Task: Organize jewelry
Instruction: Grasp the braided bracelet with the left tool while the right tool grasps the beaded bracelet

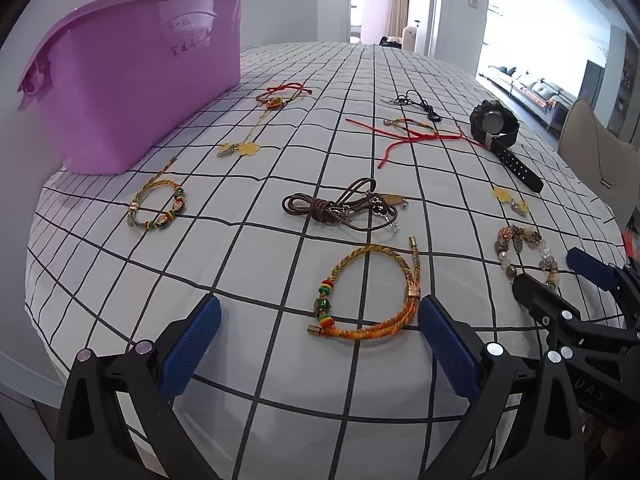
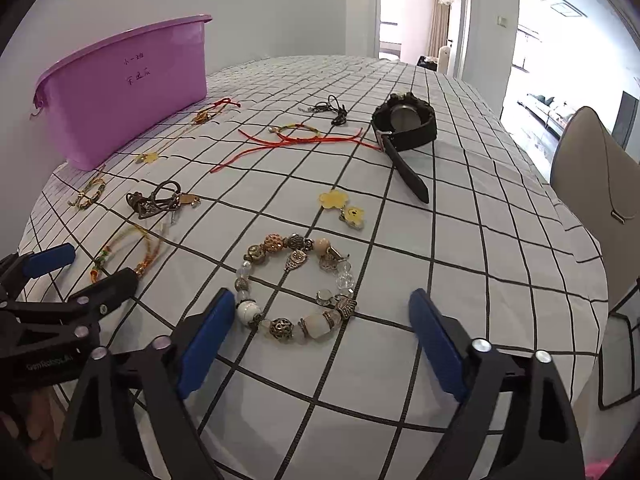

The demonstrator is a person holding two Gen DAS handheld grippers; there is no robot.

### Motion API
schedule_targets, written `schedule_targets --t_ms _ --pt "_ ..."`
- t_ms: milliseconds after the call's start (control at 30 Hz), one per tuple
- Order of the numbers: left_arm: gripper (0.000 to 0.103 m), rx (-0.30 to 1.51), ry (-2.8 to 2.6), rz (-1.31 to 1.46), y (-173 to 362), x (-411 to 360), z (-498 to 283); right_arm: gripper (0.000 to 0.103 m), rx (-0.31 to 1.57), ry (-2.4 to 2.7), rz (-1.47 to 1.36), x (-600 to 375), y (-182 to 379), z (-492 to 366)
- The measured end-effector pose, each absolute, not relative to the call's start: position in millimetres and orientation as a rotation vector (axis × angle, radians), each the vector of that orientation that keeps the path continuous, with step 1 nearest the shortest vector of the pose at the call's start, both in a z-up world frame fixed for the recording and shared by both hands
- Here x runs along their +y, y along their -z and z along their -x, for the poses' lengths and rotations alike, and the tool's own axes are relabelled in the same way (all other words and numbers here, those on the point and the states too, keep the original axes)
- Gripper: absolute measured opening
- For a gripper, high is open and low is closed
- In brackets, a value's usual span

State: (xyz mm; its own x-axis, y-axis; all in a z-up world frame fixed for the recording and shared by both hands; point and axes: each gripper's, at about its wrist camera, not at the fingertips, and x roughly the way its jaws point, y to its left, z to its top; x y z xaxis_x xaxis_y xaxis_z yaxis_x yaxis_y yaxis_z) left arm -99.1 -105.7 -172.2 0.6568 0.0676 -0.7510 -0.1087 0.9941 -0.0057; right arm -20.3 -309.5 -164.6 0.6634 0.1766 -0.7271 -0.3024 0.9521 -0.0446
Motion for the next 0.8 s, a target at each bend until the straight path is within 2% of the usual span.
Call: schedule_targets --t_ms 167,467,533,567,633,733,767,800 --pt "0.094 0.847 -0.096 0.046 172 -106 100 0.076 0.791 -0.278 0.168 -309 165 21" --pt "0.060 0.834 -0.039 0.018 167 -118 96 0.064 0.779 -0.303 0.180 -304 164 24" --pt "0.048 0.824 -0.022 0.011 166 -121 96 0.057 0.773 -0.310 0.183 -303 164 26" --pt "0.046 0.819 -0.019 0.008 166 -122 97 0.055 0.768 -0.316 0.187 -301 164 27" --pt "0.037 0.807 -0.021 0.004 167 -125 99 0.044 0.762 -0.325 0.192 -299 164 30" --pt "0.015 0.798 -0.012 0.000 166 -129 99 0.028 0.746 -0.341 0.209 -292 164 34" --pt "0.011 0.797 -0.009 -0.005 166 -130 98 0.027 0.741 -0.334 0.217 -290 164 36" --pt "0.010 0.796 -0.009 -0.009 166 -131 98 0.022 0.742 -0.340 0.213 -290 164 36"
